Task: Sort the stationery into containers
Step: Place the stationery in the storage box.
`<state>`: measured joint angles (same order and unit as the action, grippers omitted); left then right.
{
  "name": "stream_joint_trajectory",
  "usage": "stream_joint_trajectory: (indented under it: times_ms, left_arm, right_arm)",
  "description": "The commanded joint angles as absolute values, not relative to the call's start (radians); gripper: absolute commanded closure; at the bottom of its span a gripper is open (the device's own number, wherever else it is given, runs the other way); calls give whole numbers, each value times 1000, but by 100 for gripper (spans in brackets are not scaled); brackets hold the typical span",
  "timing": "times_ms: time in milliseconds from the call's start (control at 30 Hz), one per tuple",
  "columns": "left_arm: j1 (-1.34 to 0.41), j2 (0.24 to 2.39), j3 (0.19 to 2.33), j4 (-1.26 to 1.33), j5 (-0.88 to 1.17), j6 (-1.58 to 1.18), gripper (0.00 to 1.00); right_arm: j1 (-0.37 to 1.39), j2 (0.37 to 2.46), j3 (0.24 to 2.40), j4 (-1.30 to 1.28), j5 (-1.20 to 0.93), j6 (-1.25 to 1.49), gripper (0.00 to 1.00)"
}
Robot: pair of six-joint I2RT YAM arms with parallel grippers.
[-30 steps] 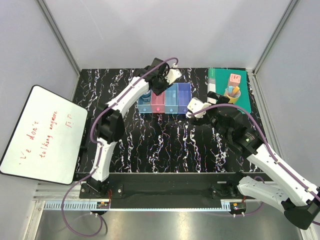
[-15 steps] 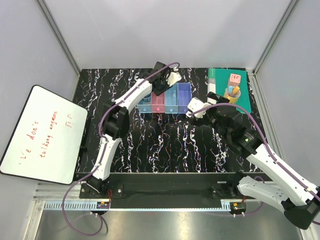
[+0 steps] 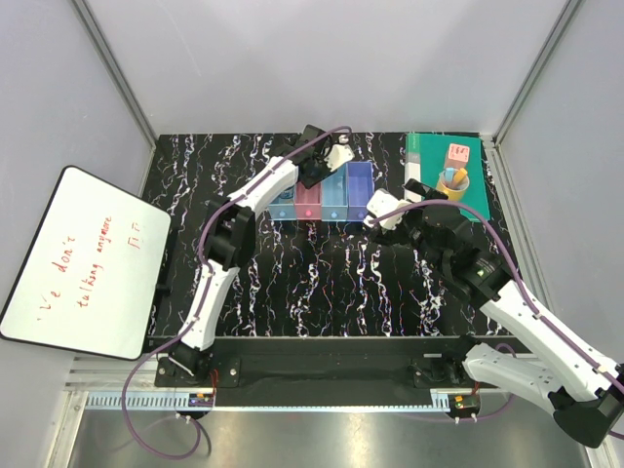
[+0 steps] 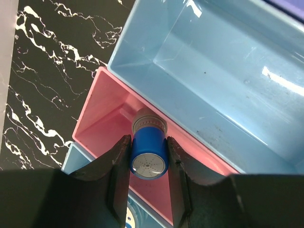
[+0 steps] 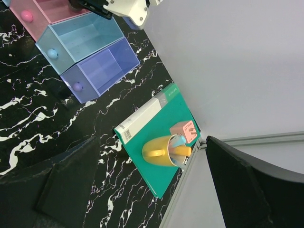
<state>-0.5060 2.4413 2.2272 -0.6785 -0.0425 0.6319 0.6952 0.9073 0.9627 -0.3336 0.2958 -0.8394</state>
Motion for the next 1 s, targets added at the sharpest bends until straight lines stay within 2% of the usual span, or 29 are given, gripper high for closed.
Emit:
stream_joint_trajectory:
  times_ms: [0, 67, 133, 333, 733, 967]
  left_arm:
    - [-502, 2445, 2266, -607, -58, 644, 68]
    - [-502, 2447, 2263, -604, -55, 641, 66]
    - [-502, 2447, 2261, -604, -55, 643, 59]
    - [-502, 2453, 2263, -598, -55, 650, 54]
    - [-502, 2421, 2221, -517, -83, 640, 52]
    - [-505, 2274, 2160, -494, -6, 565, 50]
  right_arm:
    - [687, 896, 962, -287, 296, -819, 0]
    - [687, 897, 962, -287, 295, -818, 0]
    - [686, 894, 960, -287, 296, -818, 0]
    - [683, 896, 960, -285, 291, -818, 0]
    - [678, 899, 963, -285, 288, -819, 0]
    - [673, 900, 963, -285, 299, -810, 0]
